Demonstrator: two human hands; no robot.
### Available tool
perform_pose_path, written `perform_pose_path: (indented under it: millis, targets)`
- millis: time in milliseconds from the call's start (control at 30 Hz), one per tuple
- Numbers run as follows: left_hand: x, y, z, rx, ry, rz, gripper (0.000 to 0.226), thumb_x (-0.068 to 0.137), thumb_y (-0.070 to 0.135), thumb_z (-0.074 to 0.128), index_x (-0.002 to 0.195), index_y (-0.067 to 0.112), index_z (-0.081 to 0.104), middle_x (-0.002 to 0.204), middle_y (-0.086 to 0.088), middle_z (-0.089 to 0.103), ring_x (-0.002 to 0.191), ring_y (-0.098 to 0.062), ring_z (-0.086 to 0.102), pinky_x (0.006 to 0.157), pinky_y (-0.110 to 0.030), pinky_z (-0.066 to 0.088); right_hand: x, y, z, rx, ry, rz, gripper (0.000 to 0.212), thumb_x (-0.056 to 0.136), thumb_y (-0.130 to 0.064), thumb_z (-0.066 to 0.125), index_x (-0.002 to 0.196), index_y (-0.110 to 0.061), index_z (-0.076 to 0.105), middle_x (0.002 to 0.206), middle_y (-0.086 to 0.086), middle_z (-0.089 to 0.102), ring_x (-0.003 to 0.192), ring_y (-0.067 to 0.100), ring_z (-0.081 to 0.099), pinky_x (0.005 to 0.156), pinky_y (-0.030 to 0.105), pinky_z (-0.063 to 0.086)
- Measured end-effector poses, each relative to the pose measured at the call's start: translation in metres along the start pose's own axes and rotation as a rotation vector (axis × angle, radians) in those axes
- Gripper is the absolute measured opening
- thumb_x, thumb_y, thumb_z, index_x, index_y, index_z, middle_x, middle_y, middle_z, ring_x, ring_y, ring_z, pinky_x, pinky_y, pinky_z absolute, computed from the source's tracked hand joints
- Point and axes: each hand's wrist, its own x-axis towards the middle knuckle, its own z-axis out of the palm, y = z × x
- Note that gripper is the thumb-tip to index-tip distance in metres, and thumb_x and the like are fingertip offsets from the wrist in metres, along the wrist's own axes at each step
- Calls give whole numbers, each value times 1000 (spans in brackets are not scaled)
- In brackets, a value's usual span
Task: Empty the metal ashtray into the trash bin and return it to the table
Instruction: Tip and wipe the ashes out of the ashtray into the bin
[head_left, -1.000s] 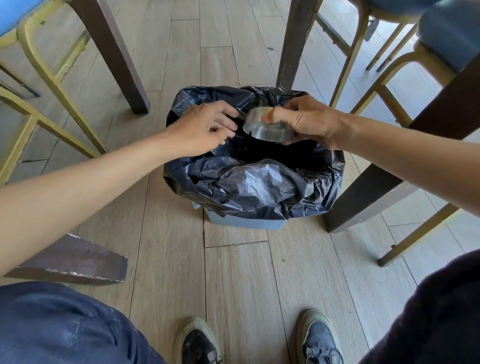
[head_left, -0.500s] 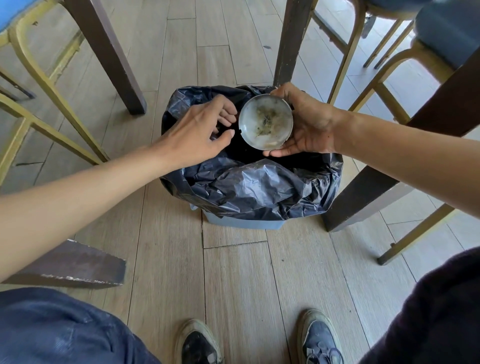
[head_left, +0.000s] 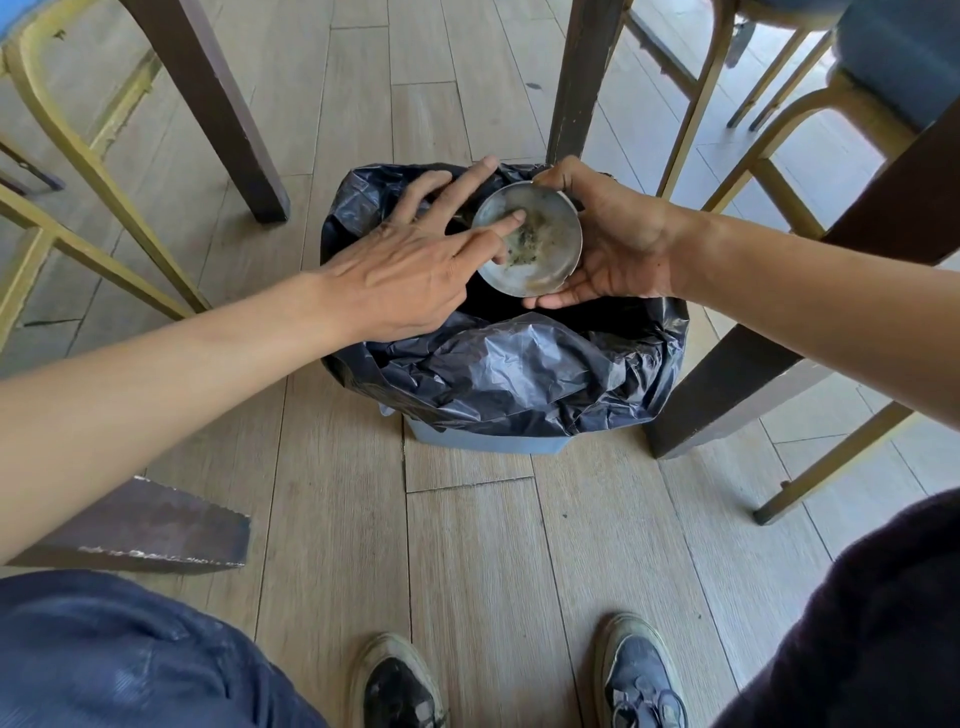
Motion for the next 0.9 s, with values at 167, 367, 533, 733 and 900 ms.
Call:
perform_pose_path:
  millis: [167,367,533,733,900]
  targets:
    - [-2,-5,3,-15,-22,49,66,97,12,39,160,7,20,155,-5,48,156,-41,-8,124,-62,4,-1,0,2,6,-10,8,57,92,-56,50,119,-9,67,116,20,76,102,38,74,101,45,56]
    - [-7,-11,5,-83,61,115,61,95,5,45,155,11,34,132,-3,67,156,-42,-1,122,-62,7,0,-1,-1,-3,-17,8,56,92,-55,52,117,-9,67,113,20,77,102,37,75,101,45,55]
    - [-9,-11,9,-224,241,2,26,94,5,48,118,7,59,108,-1,74,152,-33,30,120,-57,18,0,-2,-1,-17,14,3,56,91,-55,53,122,-10,65,115,18,77,100,36,76,100,45,58]
    - [-9,-14,12,-401,402,-211,31,81,27,80,99,9,62,92,3,69,107,-23,61,108,-41,31,1,2,3,-117,96,-56,35,93,-45,59,113,-17,64,120,13,74,103,28,74,97,41,61]
    - [-9,-23,18,-514,335,-373,31,73,30,88,88,16,64,83,3,72,84,-16,65,114,-35,29,3,2,-3,-194,129,-86,35,91,-47,62,111,-19,67,111,10,74,96,24,72,95,41,62]
